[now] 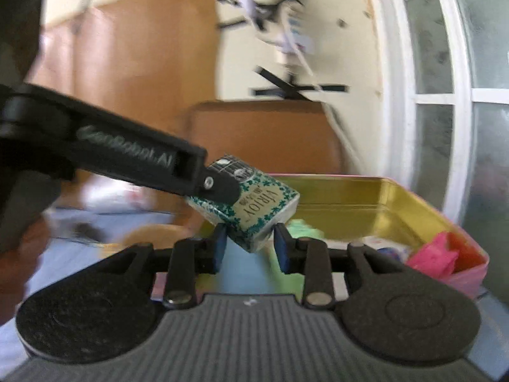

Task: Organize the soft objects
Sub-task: 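Carry the tissue pack into the pink tin and open the left gripper, then grasp the black green-tipped marker with the right gripper and lift it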

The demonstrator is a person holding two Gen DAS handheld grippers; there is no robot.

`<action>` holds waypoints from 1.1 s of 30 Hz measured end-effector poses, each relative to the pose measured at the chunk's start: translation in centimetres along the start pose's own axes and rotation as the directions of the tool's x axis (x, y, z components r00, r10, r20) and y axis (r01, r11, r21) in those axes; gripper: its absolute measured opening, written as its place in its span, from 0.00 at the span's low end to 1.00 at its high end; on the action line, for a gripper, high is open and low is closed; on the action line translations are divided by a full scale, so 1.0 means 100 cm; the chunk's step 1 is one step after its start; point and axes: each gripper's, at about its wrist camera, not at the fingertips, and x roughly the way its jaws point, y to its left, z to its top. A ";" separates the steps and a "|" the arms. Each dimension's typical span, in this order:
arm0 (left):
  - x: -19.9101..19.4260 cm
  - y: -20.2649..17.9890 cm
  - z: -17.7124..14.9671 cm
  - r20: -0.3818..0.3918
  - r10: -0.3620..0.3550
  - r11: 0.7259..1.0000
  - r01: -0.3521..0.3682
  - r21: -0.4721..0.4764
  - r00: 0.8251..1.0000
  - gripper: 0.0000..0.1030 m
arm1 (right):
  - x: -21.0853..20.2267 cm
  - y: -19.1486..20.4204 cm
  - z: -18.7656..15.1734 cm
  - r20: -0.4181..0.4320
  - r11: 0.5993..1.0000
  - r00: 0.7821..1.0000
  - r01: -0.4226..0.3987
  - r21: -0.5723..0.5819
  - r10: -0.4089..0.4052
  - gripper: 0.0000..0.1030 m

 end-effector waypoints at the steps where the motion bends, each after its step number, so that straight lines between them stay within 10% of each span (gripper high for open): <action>1: 0.008 0.001 0.001 -0.018 0.017 1.000 -0.018 -0.014 1.000 0.59 | 0.015 -0.005 0.001 -0.016 0.998 0.998 0.068 -0.014 -0.069 0.41; 11: -0.071 0.063 -0.053 0.033 0.053 0.987 -0.047 -0.151 0.998 0.60 | 0.002 -0.017 -0.014 0.004 0.993 1.000 0.023 0.113 -0.023 0.42; 16: -0.105 0.127 -0.106 -0.048 0.206 0.937 -0.211 -0.277 0.977 0.60 | -0.017 0.015 -0.005 0.047 0.990 0.992 -0.121 0.069 0.118 0.42; 24: -0.156 0.216 -0.170 -0.146 0.463 0.771 -0.479 -0.420 0.874 0.59 | 0.002 0.110 0.000 -0.126 0.875 0.868 -0.483 0.015 0.481 0.43; 33: -0.169 0.235 -0.187 -0.072 0.432 0.756 -0.404 -0.515 0.899 0.62 | 0.137 0.218 0.013 -0.364 0.877 0.832 -0.474 -0.076 0.418 0.77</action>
